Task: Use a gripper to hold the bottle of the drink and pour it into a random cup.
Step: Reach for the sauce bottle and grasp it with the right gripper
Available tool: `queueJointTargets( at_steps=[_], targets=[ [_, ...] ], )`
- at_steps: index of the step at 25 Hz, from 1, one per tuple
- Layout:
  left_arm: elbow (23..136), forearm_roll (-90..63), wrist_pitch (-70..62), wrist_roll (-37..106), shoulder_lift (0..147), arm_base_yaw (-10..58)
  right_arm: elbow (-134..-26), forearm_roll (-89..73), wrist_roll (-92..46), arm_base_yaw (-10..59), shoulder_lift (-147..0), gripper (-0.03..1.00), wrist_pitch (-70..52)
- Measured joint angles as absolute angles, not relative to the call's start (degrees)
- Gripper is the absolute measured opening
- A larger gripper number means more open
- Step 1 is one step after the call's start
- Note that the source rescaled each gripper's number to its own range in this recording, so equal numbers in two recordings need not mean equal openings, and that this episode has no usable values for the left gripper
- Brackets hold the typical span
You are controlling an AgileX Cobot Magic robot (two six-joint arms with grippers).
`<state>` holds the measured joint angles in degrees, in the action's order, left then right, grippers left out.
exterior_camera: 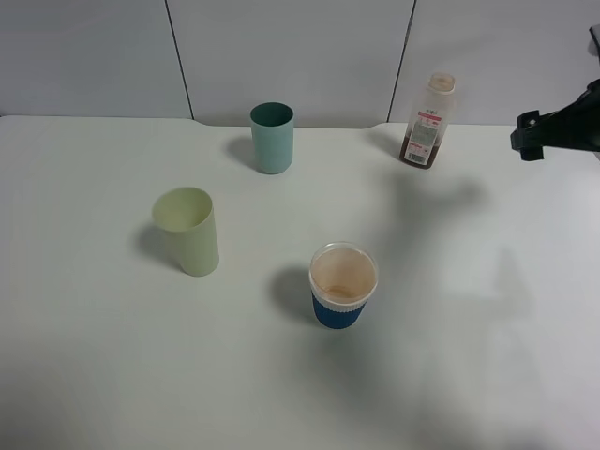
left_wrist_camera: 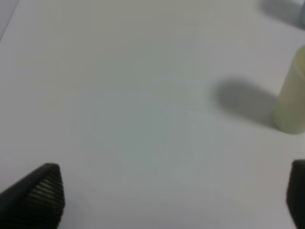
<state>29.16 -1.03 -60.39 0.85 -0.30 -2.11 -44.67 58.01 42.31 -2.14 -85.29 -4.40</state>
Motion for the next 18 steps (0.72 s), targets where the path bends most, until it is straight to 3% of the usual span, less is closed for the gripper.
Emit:
queueJointTargets(
  at_steps=[12,18],
  targets=[
    [29.2,-1.0,-60.4,0.8,-0.3,-2.1,-44.7,72.4,48.5,-10.9,-94.3,1.0,13.3],
    [29.2,-1.0,-60.4,0.8,-0.3,-2.1,-46.3,77.4,49.1,-11.7,-97.8,1.0,19.5]
  ],
)
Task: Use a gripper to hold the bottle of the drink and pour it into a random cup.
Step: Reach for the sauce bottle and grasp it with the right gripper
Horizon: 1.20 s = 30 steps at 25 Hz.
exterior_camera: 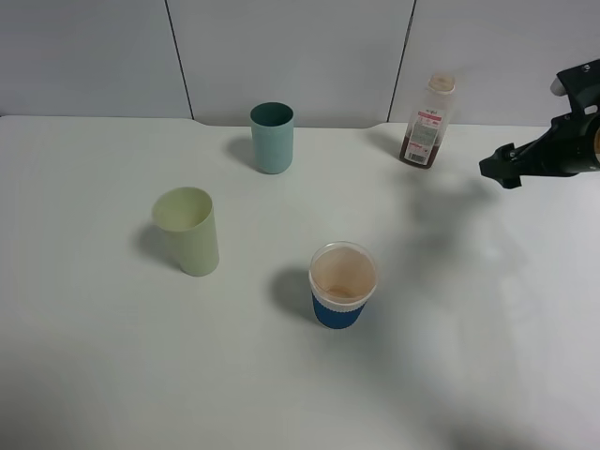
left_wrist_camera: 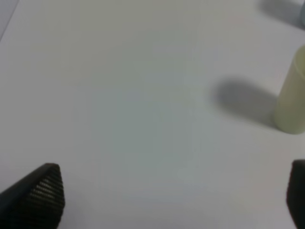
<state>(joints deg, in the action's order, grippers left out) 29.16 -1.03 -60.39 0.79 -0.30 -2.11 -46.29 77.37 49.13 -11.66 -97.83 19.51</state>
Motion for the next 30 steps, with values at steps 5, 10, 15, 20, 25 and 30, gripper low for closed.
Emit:
queueJointTargets(
  at_steps=[5,10,15,20,25,30],
  targets=[
    [29.2,-1.0,-60.4,0.8,-0.3,-2.1,-48.3,77.5,49.2,-11.7,-99.8,1.0,19.5],
    [29.2,-1.0,-60.4,0.8,-0.3,-2.1,-51.2,78.2,49.8,-11.7,-101.9,1.0,20.0],
    [29.2,-1.0,-60.4,0.9,-0.3,-2.1,-55.8,80.1,51.0,-11.7,-105.4,1.0,22.4],
    [29.2,-1.0,-60.4,0.9,-0.3,-2.1,-60.5,80.4,51.1,-11.7,-108.8,1.0,24.5],
    [29.2,-1.0,-60.4,0.9,-0.3,-2.1,-64.5,81.7,51.1,-11.7,-112.4,1.0,28.0],
    [29.2,-1.0,-60.4,0.9,-0.3,-2.1,-67.9,84.3,50.9,-11.7,-115.8,1.0,33.5]
  ],
)
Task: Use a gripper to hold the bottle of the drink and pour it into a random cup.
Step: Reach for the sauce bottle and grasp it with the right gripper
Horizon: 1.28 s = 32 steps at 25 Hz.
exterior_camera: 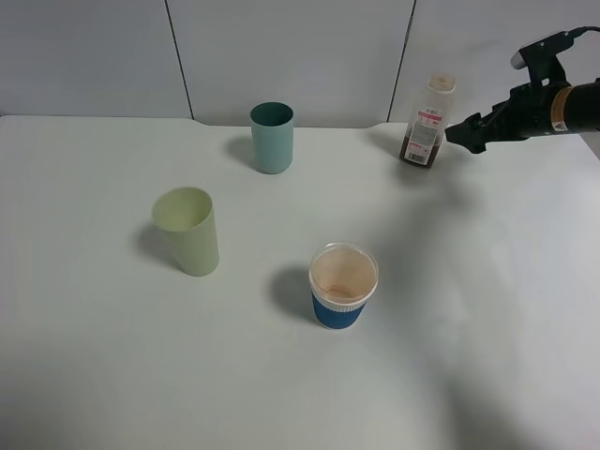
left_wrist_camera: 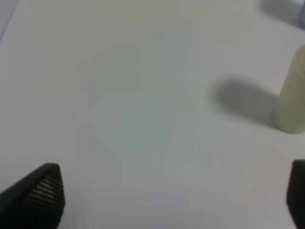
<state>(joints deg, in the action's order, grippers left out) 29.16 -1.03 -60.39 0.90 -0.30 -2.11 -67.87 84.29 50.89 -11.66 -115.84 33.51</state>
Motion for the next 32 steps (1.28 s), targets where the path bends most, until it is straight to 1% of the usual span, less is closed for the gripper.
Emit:
queueJointTargets(
  at_steps=[5,16,26,32],
  targets=[
    [29.2,-1.0,-60.4,0.9,-0.3,-2.1,-70.0,85.0,48.5,-11.7,-118.0,1.0,38.6],
    [29.2,-1.0,-60.4,0.9,-0.3,-2.1,-74.1,85.6,43.7,-11.5,-122.4,1.0,40.4],
    [29.2,-1.0,-60.4,0.9,-0.3,-2.1,-81.2,85.6,43.6,-8.2,-127.8,1.0,43.5],
    [29.2,-1.0,-60.4,0.9,-0.3,-2.1,-81.8,85.8,43.6,-7.6,-129.1,1.0,44.9]
  ],
)
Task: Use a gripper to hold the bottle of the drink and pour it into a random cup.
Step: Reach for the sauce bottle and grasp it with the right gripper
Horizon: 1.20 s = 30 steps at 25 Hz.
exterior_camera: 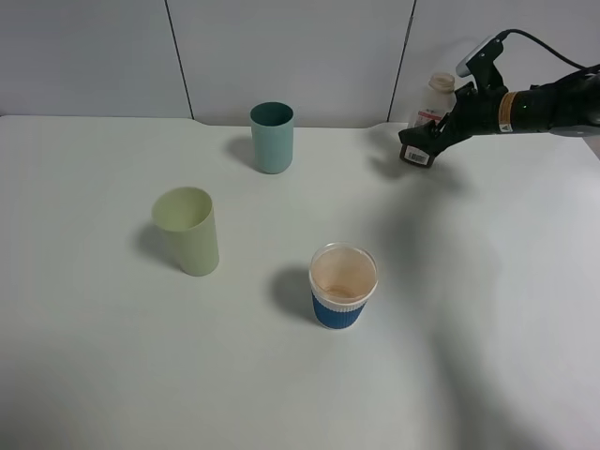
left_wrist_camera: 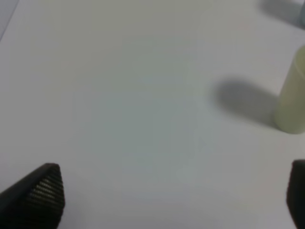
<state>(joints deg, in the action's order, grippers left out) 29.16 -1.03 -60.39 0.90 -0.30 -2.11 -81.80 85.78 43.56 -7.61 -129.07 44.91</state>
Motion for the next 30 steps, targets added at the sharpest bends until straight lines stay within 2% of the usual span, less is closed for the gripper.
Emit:
queueJointTargets(
  at_steps=[30],
  targets=[
    [29.2,-1.1,-60.4,0.9,-0.3,-2.1,-81.8,90.7,47.0,-9.5,-129.1,1.0,47.9]
  ],
)
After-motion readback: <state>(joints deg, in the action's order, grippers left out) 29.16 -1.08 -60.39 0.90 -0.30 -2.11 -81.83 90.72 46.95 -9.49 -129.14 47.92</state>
